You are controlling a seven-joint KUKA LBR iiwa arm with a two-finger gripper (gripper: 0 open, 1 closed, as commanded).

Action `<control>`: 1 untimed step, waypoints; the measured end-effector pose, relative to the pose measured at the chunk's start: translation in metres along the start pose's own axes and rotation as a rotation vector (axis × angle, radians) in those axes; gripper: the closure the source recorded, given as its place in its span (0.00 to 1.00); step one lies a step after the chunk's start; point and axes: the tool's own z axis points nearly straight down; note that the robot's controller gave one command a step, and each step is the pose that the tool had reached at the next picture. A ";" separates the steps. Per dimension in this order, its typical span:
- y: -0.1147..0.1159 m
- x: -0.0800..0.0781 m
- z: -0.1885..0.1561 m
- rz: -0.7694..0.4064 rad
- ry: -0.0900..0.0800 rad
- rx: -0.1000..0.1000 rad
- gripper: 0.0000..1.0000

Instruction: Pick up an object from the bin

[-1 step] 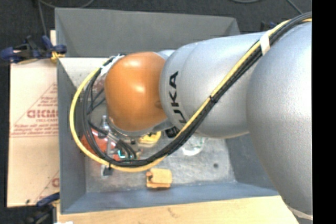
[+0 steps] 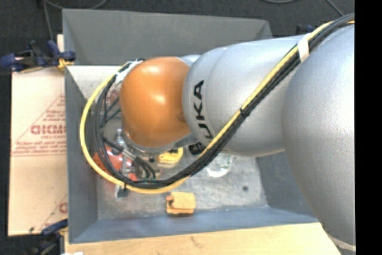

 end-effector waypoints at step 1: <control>-0.013 -0.027 0.035 -0.077 -0.006 -0.002 0.00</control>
Offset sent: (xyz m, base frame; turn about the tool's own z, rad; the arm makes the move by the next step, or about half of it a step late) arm 0.0182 -0.0427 -0.1138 0.0892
